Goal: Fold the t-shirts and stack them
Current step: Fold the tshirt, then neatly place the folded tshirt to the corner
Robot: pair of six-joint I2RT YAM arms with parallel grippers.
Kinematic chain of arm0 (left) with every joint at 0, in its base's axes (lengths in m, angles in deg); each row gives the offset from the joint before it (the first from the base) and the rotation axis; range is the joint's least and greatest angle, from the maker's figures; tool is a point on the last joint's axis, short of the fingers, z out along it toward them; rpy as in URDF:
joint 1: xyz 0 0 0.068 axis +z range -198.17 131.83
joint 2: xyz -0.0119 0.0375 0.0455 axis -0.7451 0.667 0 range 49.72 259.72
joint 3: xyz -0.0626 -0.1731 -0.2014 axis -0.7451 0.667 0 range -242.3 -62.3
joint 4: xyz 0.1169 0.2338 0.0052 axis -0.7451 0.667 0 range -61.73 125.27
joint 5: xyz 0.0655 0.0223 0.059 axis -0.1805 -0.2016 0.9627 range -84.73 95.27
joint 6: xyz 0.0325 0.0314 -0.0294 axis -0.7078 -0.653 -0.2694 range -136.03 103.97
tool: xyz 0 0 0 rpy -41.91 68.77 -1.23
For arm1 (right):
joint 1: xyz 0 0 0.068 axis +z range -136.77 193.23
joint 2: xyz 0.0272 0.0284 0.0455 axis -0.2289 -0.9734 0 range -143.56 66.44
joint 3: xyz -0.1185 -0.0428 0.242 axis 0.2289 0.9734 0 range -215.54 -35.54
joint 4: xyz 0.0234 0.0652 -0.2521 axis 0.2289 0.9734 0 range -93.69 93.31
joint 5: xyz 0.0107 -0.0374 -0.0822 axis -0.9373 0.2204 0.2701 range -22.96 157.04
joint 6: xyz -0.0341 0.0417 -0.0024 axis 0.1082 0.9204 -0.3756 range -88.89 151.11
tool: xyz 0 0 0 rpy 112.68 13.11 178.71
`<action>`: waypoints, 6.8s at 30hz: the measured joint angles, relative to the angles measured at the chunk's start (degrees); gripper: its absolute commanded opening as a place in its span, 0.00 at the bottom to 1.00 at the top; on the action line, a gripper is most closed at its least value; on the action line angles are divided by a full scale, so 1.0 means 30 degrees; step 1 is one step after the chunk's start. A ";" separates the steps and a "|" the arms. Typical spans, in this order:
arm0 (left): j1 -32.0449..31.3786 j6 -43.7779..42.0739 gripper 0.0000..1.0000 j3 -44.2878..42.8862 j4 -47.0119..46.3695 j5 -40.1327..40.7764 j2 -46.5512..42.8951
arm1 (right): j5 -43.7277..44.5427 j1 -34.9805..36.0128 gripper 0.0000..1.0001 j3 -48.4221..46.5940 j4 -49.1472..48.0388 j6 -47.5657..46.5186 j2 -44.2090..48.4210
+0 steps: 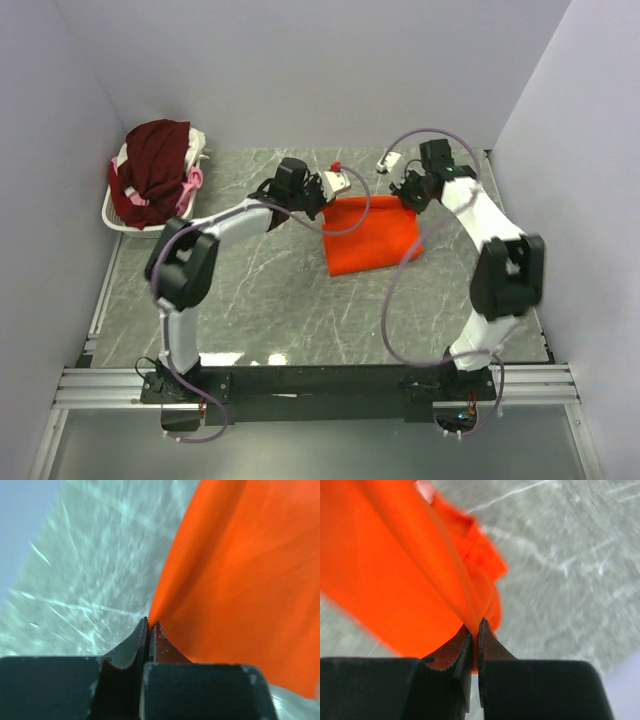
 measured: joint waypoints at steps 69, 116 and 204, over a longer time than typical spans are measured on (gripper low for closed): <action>-0.0641 0.4546 0.01 0.4969 0.0503 0.0007 -0.4124 | -0.2259 -0.0284 0.00 0.1821 0.2506 -0.0277 0.2229; 0.1464 1.6130 0.22 0.2841 0.2127 0.2492 -0.6091 | -0.6353 -0.1821 0.09 -0.3636 0.4401 0.5727 -0.5617; 0.0029 1.3114 0.89 1.2590 0.5515 0.9573 -2.1143 | -0.2025 -0.2623 0.00 -1.0717 0.6477 1.1489 -1.2174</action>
